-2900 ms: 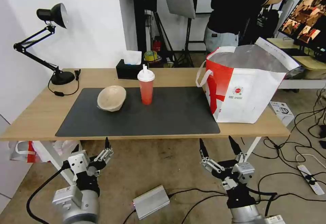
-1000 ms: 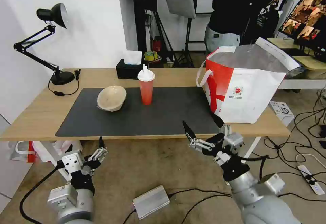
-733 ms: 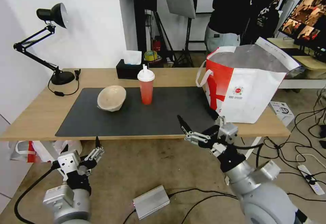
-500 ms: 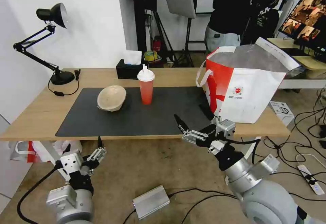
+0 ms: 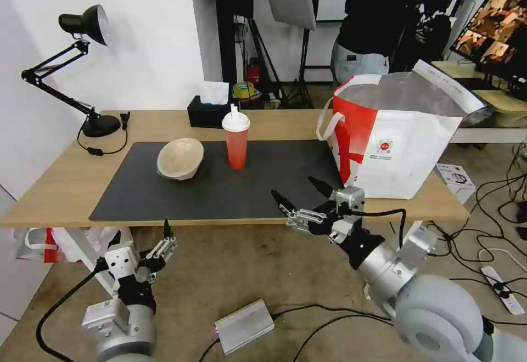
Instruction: Pick up the trash from the table and place it into the takeout bag.
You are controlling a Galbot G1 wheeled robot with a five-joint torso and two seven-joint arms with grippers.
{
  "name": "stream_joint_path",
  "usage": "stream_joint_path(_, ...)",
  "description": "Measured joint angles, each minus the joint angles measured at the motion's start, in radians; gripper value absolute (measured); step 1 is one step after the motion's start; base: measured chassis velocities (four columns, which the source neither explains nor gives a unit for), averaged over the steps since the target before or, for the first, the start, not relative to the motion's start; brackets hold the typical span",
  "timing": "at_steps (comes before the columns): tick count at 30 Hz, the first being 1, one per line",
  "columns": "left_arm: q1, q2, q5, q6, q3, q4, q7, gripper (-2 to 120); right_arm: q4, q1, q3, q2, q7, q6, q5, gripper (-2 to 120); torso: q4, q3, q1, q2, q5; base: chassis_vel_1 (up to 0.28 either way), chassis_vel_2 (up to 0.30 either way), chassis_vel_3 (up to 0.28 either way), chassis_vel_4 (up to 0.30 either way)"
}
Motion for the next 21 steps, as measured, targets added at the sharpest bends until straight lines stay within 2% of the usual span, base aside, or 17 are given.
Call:
stream_joint_path(7, -0.002, -0.013, 0.010, 0.002, 0.002, 0.008, 0.002, 100, -0.059, 0.135, -0.083, 0.023, 0.016, -0.011, 0.007, 100, 0.0001, 0.000, 0.000, 0.000, 0.0001, 0.000, 0.000, 0.000, 0.000)
stream_joint_path(21, -0.003, -0.015, 0.014, 0.002, -0.012, 0.014, 0.002, 100, -0.135, 0.252, -0.181, 0.061, 0.040, -0.015, -0.006, 100, 0.0000, 0.000, 0.000, 0.000, 0.0000, 0.000, 0.000, 0.000, 0.000)
